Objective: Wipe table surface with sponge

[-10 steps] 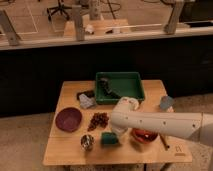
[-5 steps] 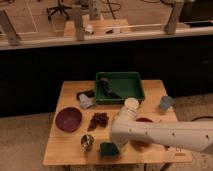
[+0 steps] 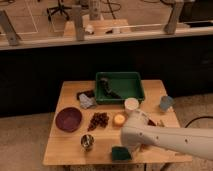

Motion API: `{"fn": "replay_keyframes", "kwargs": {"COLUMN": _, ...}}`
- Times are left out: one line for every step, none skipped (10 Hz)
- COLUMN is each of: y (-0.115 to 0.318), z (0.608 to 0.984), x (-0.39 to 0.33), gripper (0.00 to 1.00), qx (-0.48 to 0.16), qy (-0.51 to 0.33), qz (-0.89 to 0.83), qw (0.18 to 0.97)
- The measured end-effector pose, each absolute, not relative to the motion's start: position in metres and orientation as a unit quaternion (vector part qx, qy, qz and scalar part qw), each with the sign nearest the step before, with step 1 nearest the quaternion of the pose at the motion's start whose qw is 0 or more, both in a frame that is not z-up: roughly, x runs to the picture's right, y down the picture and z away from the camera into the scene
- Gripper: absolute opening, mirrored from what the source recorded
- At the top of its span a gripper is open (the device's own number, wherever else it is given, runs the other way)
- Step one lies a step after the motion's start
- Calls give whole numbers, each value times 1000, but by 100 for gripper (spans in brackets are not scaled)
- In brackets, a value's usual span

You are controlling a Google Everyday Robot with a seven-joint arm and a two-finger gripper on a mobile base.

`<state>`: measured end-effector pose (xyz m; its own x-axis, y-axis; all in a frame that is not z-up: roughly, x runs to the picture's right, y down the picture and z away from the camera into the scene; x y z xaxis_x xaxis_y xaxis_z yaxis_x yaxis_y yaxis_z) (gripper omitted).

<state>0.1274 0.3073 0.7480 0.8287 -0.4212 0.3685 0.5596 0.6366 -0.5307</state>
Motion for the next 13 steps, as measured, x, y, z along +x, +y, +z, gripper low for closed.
{"fn": "replay_keyframes", "kwargs": {"y": 301, "z": 756, "x": 138, "gripper": 5, "qx": -330, "qy": -95, "qz": -270, "qw": 900}}
{"fn": "replay_keyframes", "kwargs": {"y": 292, "z": 767, "x": 142, "gripper": 5, "qx": -329, "qy": -90, "qz": -267, "qw": 902}}
{"fn": "replay_keyframes", "kwargs": {"y": 283, "z": 776, "x": 143, "gripper": 5, "qx": -328, "qy": -86, "qz": -264, "qw": 903}}
{"fn": "replay_keyframes", "kwargs": {"y": 278, "z": 781, "x": 139, "gripper": 5, "qx": -326, "qy": -87, "qz": -264, "qw": 904}}
{"fn": "replay_keyframes", "kwargs": {"y": 273, "z": 785, "x": 132, "gripper": 5, "qx": -322, "qy": -87, "qz": -261, "qw": 906}}
{"fn": "replay_keyframes", "kwargs": {"y": 268, "z": 788, "x": 120, "gripper": 5, "qx": -319, "qy": -89, "qz": -259, "qw": 907}}
{"fn": "replay_keyframes", "kwargs": {"y": 264, "z": 789, "x": 101, "gripper": 5, "qx": -315, "qy": -97, "qz": -262, "qw": 907}}
{"fn": "replay_keyframes", "kwargs": {"y": 262, "z": 788, "x": 87, "gripper": 5, "qx": -313, "qy": -104, "qz": -264, "qw": 906}}
{"fn": "replay_keyframes", "kwargs": {"y": 261, "z": 786, "x": 70, "gripper": 5, "qx": -311, "qy": -114, "qz": -269, "qw": 904}}
{"fn": "replay_keyframes", "kwargs": {"y": 264, "z": 780, "x": 52, "gripper": 5, "qx": -309, "qy": -129, "qz": -277, "qw": 901}}
{"fn": "replay_keyframes", "kwargs": {"y": 268, "z": 775, "x": 45, "gripper": 5, "qx": -309, "qy": -136, "qz": -282, "qw": 898}}
{"fn": "replay_keyframes", "kwargs": {"y": 274, "z": 768, "x": 39, "gripper": 5, "qx": -309, "qy": -144, "qz": -289, "qw": 895}}
{"fn": "replay_keyframes", "kwargs": {"y": 283, "z": 759, "x": 37, "gripper": 5, "qx": -311, "qy": -151, "qz": -295, "qw": 891}}
